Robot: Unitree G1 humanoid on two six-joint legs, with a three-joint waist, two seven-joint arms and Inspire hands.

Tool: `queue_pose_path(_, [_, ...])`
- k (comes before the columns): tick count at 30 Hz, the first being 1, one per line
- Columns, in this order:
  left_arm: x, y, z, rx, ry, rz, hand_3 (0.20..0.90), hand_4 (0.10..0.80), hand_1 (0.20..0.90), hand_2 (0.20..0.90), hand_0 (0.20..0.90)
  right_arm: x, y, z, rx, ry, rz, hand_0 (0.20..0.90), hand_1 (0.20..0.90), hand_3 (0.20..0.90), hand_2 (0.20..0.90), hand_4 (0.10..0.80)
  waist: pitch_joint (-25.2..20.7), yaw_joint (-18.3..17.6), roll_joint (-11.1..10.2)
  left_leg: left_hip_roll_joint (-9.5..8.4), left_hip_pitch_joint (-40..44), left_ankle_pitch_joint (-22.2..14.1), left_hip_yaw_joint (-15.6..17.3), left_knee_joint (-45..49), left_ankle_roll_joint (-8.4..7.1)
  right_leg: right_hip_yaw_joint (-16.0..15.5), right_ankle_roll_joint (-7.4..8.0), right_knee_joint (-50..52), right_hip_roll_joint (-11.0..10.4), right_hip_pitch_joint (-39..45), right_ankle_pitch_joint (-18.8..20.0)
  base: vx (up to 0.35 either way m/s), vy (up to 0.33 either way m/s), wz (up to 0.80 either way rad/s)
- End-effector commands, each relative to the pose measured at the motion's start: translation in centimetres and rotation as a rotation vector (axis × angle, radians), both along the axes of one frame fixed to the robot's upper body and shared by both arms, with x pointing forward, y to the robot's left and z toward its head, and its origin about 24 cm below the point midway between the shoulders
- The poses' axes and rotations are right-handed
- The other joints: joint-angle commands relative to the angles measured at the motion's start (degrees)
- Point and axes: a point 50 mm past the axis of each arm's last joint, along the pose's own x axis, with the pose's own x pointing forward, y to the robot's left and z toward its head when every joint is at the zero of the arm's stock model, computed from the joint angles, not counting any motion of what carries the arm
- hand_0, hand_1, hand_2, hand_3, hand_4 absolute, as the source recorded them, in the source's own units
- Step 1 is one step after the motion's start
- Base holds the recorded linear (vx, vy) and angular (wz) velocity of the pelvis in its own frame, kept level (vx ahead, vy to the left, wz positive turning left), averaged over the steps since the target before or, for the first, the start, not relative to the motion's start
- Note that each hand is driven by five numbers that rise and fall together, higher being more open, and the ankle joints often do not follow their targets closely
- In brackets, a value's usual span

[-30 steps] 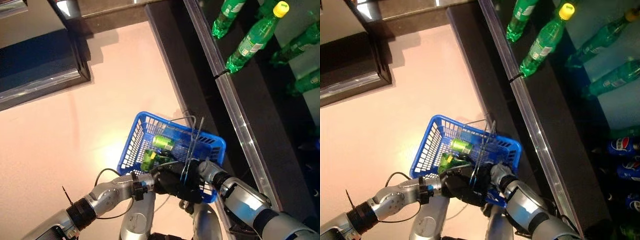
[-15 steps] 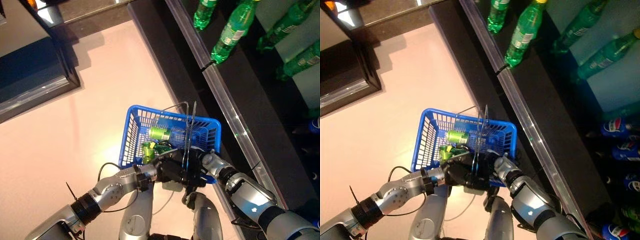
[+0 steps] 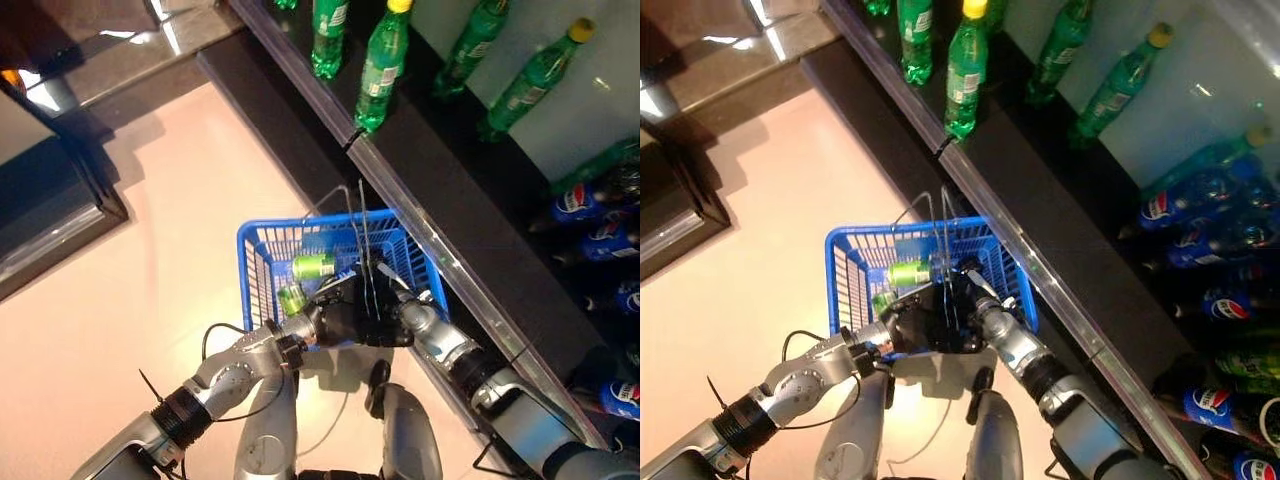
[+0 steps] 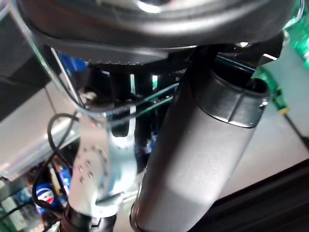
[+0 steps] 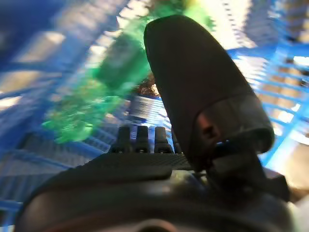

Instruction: Pick up the drink and place into the basket.

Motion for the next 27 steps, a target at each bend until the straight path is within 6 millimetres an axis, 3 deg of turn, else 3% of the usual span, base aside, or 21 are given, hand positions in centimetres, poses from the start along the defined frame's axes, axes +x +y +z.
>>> queue_pose_path(1, [-6.6, -5.6, 18.4, -0.866, -0.716, -0.419, 0.2, 0.1, 0.3, 0.3, 0.3, 1.6, 1.0, 6.6, 0.012, -0.28, 0.043, 0.9, 0.9, 0.9, 0.9, 0.8, -1.8, -1.2, 0.7, 1.06, 4.0, -2.3, 0.5, 2.1, -1.42, -1.6, 0.96, -8.3, 0.4, 1.8, 13.5, 0.104, 0.01, -0.04])
queue_pose_path(11, [-5.5, -5.3, 17.3, -0.855, -0.626, -0.285, 0.2, 0.1, 0.3, 0.3, 0.3, -0.4, 0.6, 7.1, 0.022, -0.355, 0.021, 0.9, 0.9, 0.9, 0.9, 0.8, -6.0, -2.3, 0.9, 1.54, 9.4, -2.2, 0.7, -0.5, -1.87, -0.9, 1.26, -10.1, 0.6, 6.6, 12.5, 0.113, 0.006, -0.03])
queue_pose_path(13, [-5.0, -3.0, 14.9, -0.863, -0.611, -0.273, 0.2, 0.1, 0.3, 0.3, 0.3, -1.6, -2.1, 6.7, 0.007, -0.384, -0.014, 0.9, 0.9, 0.9, 0.9, 0.8, -7.1, -2.0, 1.5, 1.68, 10.4, -2.2, 0.7, -1.5, -2.2, -0.9, 1.27, -10.6, 0.5, 7.6, 12.0, 0.072, 0.036, -0.05])
queue_pose_path(17, [-5.3, -0.6, 12.4, -0.882, -0.588, -0.261, 0.2, 0.1, 0.3, 0.3, 0.3, -3.1, -4.7, 6.8, 0.003, -0.425, -0.073, 0.9, 0.9, 0.9, 0.9, 0.8, -8.1, -1.5, 2.3, 1.52, 12.1, -2.3, 0.7, -2.9, -2.26, -1.4, 1.29, -11.6, 0.3, 9.2, 11.7, 0.051, 0.038, -0.01])
queue_pose_path(24, [-5.6, 1.2, 11.1, -0.906, -0.511, -0.151, 0.2, 0.1, 0.3, 0.3, 0.3, -4.5, -7.2, 6.9, -0.023, -0.488, -0.216, 0.9, 0.9, 0.9, 0.9, 0.8, -11.8, -0.8, 3.1, 1.08, 16.0, -2.4, 0.4, -6.3, -2.26, -1.4, 1.11, -13.4, 0.7, 12.6, 10.6, 0.093, 0.037, 0.04])
queue_pose_path(27, [-5.6, 1.7, 10.5, -0.917, -0.464, -0.08, 0.2, 0.1, 0.3, 0.3, 0.3, -5.3, -8.0, 7.2, -0.029, -0.592, -0.341, 0.9, 0.9, 0.9, 0.9, 0.8, -13.4, -0.9, 3.5, 0.99, 17.3, -2.5, 0.7, -7.6, -2.17, -1.1, 1.22, -14.4, 0.8, 13.5, 10.5, 0.021, 0.02, 0.0])
